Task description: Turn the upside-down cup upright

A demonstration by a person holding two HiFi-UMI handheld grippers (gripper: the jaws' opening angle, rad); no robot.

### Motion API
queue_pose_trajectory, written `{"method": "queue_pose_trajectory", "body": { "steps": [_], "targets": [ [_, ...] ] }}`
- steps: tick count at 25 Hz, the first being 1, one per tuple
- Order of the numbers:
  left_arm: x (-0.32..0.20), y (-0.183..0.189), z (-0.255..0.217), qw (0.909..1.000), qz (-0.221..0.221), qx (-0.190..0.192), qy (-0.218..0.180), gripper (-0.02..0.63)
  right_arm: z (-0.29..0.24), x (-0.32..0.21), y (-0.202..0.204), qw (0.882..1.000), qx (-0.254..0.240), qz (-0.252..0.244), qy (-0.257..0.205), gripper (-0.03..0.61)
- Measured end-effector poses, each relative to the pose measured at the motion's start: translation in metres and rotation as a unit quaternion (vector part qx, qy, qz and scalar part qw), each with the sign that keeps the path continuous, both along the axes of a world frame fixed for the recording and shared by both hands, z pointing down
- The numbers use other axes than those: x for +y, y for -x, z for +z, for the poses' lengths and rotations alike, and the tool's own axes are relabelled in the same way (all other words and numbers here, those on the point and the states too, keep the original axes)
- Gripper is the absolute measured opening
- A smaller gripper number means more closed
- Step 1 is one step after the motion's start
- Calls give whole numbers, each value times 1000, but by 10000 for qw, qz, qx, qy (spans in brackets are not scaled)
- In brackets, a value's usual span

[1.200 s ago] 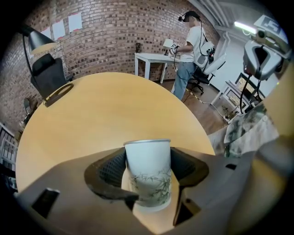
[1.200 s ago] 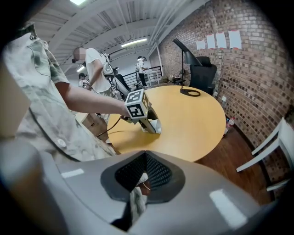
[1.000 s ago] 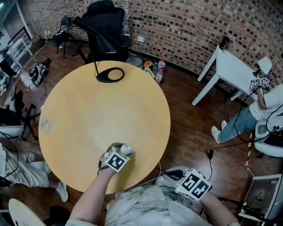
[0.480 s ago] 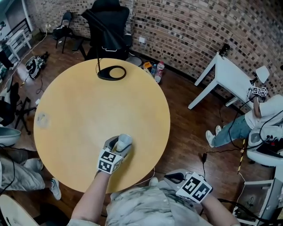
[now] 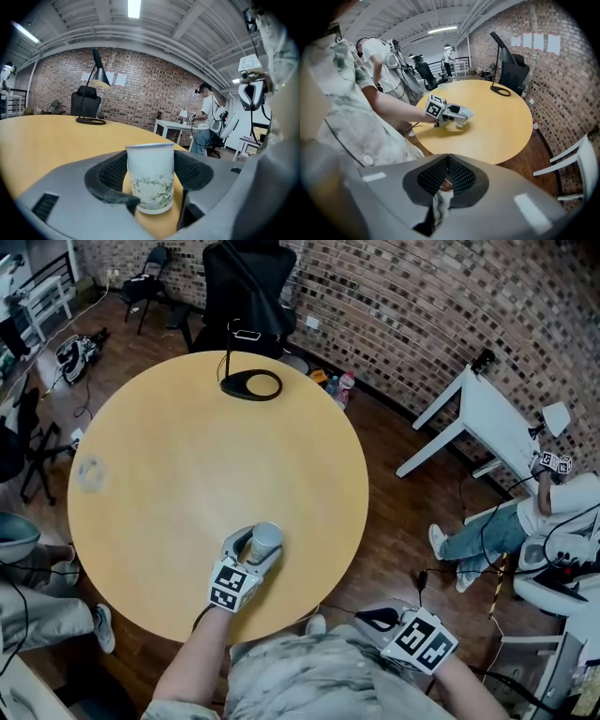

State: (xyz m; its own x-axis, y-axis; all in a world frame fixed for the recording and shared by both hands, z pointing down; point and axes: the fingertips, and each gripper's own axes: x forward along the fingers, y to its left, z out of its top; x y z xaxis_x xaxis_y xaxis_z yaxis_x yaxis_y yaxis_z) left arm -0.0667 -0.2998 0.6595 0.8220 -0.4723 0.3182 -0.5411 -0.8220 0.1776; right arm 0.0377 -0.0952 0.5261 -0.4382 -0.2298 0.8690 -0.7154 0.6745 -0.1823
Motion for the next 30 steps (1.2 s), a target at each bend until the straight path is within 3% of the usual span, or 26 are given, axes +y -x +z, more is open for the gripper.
{"method": "queue_pose_trajectory", "body": {
  "steps": [8,14,20,30],
  "targets": [
    [23,13,0,9993,313,-86,-181,310,-1,5,16,10000,65,52,-44,3],
    [32,20,0,9993,304,87,-210,307,-1,15,20,9999,130,104,-41,3],
    [44,16,4,9982,495,-72,-330,310,2,23,22,9997,194,139,0,3],
    [55,27,17,9967,711,-353,-190,311,9,30,47,9998,97,146,83,3]
  ]
}}
